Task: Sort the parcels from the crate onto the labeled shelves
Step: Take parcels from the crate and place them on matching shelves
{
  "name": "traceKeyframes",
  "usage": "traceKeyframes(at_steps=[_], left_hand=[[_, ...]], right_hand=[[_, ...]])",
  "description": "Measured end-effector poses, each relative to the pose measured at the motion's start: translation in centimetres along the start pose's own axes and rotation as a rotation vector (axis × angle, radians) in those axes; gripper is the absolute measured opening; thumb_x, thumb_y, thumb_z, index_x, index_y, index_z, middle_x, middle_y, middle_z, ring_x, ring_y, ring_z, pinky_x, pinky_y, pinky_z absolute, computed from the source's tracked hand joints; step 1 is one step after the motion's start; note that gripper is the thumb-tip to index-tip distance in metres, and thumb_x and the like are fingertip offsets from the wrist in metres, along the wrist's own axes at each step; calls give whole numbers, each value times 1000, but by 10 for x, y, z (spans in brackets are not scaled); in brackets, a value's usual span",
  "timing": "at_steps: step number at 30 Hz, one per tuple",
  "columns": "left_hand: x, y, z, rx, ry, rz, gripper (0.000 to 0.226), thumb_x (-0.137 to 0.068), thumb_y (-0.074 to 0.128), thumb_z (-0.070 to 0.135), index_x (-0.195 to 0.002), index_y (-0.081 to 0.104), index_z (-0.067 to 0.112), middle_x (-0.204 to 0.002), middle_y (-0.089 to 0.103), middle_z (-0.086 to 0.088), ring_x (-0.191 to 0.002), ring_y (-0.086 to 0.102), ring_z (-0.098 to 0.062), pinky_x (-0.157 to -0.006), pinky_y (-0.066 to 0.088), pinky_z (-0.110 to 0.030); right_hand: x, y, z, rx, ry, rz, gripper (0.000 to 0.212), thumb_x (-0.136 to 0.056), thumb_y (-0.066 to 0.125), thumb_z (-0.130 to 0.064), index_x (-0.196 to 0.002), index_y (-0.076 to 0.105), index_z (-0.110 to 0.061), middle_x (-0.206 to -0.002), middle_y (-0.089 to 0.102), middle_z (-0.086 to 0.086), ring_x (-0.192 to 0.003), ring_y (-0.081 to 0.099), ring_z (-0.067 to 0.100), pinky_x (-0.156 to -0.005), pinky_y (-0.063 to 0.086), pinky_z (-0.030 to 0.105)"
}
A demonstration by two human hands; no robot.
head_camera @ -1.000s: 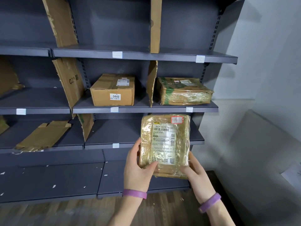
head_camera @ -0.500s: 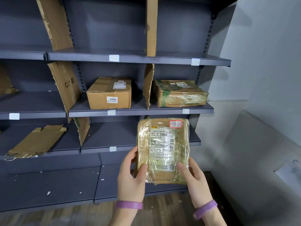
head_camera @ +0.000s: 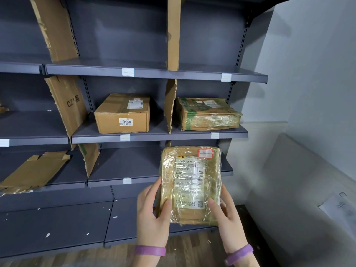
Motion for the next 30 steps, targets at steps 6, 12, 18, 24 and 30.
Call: traceKeyframes(at_steps=[6, 12, 18, 24, 30], left_hand=[[-15, 38, -11, -124, -45, -115, 64, -93, 57, 19, -130, 29, 64, -110, 48, 37, -102, 54, -3, -85, 49, -29], [-48, 91, -28, -147, -119, -158, 68, -95, 52, 19, -130, 26, 70, -103, 44, 57, -95, 58, -4, -83, 49, -29], [-90, 154, -40, -182, -212, -172, 58, -96, 52, 22, -137, 27, 55, -115, 47, 36, -103, 61, -9, -80, 45, -24], [-117, 178, -47, -359, -301, -160, 57, -99, 44, 23, -148, 22, 41, -130, 59, 5, -109, 63, -23, -76, 45, -24], [-122, 185, -70, -518, -390, -225, 56, -102, 35, 29, -150, 9, 41, -116, 65, 4, -73, 63, -13, -58, 44, -22]], right_hand=[[-33, -15, 12, 81, -37, -2, 50, -97, 52, -20, -143, 39, -37, -132, 54, -23, -112, 52, -16, -81, 46, 3], [-94, -37, 32, 125, -26, -46, 50, -98, 50, -26, -146, 38, -34, -134, 56, -19, -122, 53, -3, -88, 45, 5], [-171, -71, 48, 147, 37, -102, 52, -99, 49, -25, -148, 33, -29, -133, 55, -16, -121, 53, -4, -84, 44, 3], [-221, -72, 77, 194, 113, -196, 55, -98, 49, -33, -150, 29, -32, -134, 57, -12, -122, 55, 6, -103, 47, 28], [-233, -69, 104, 222, 208, -254, 64, -88, 49, -51, -148, 31, -34, -131, 58, -13, -118, 59, 9, -101, 50, 39]])
Point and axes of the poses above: each hand's wrist, its own x-axis away from the middle knuckle, its own y-axis out of the palm, z = x × y, the point moved 4 cm from there along -x, towards the middle knuckle
